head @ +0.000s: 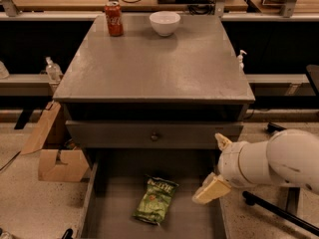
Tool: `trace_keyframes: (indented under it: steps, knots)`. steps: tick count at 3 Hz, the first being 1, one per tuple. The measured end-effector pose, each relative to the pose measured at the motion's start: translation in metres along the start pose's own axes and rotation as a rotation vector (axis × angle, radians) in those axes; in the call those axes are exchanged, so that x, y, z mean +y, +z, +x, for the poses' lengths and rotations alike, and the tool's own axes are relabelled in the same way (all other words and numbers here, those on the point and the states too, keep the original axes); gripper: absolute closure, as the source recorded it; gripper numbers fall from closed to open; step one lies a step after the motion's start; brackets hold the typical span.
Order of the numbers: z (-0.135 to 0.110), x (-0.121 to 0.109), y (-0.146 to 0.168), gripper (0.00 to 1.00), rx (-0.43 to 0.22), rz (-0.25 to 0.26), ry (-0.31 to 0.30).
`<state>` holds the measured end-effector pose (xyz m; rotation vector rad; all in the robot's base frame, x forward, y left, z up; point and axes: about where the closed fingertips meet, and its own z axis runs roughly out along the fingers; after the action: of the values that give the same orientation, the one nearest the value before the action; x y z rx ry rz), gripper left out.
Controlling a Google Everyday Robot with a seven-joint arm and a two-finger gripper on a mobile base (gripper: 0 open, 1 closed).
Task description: Pick green jalapeno chip bag from middle drawer and place on counter
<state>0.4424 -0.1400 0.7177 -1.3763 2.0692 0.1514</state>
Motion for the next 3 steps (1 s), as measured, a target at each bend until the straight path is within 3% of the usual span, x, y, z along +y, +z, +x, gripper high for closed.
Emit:
trace_keyframes:
  steps: [1, 2, 3]
  knots:
    - [0.006, 0.036, 0.075, 0.0, -0.089, -0.066, 0.061]
    - [0.014, 0.057, 0.154, 0.0, -0.158, -0.101, 0.108]
    - [0.013, 0.059, 0.225, 0.0, -0.212, -0.087, 0.151]
